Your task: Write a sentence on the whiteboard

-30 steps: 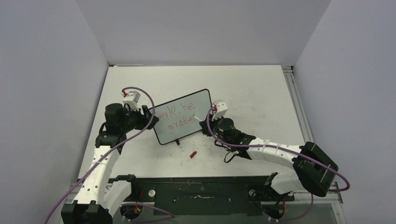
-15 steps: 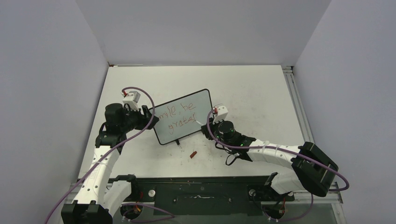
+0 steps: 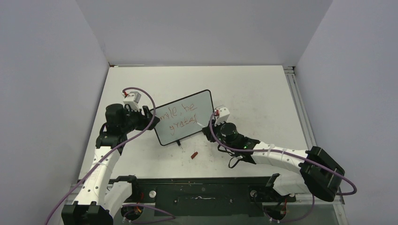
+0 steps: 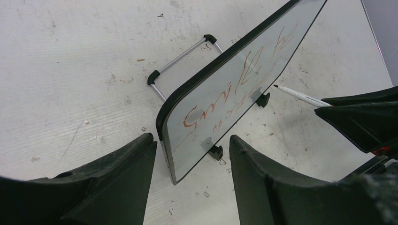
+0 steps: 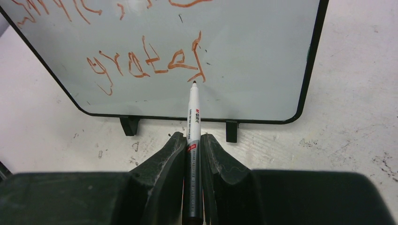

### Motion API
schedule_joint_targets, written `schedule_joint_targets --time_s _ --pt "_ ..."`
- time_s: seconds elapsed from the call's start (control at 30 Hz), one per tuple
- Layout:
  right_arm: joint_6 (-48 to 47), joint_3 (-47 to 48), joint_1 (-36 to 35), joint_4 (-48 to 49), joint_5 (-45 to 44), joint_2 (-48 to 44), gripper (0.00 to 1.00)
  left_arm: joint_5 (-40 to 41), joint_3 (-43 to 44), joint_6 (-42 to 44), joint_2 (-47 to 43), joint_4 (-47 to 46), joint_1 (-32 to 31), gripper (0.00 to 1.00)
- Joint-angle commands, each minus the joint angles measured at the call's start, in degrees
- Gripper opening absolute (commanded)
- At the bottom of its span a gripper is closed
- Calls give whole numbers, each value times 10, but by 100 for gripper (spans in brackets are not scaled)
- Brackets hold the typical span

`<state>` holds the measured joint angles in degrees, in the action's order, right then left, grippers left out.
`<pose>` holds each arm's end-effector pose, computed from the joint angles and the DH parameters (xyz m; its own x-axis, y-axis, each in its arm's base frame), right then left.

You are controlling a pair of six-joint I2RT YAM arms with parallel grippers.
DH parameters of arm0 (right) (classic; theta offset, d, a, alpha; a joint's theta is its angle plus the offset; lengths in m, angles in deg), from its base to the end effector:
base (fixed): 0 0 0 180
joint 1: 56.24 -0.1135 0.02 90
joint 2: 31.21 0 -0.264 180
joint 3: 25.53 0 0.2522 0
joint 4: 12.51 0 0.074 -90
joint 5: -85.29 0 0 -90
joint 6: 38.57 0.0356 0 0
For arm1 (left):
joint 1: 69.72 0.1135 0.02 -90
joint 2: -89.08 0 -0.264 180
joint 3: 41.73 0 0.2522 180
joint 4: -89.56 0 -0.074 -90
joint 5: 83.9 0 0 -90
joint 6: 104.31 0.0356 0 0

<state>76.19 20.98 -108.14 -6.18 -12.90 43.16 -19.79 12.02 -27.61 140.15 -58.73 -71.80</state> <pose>0.1727 0.2121 0.2098 -0.4976 0.0372 -0.8666 -0.5382 0.7702 0.3421 0.1980 -0.0227 0.2792 -0.5672 -0.1865 -0.8022 0.2915 0.8655 -0.4074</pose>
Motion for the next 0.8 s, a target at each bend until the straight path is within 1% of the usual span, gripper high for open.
schedule_joint_targets --time_s 0.0,0.13,0.77 --pt "-10 14 -6 11 -21 -40 5 -13 12 5 -7 -21 2 56" --pt "-18 23 -6 18 -28 -40 5 -13 12 5 -5 -21 2 56" --pt "-26 47 -6 54 -17 20 5 -14 13 5 1 -21 2 56"
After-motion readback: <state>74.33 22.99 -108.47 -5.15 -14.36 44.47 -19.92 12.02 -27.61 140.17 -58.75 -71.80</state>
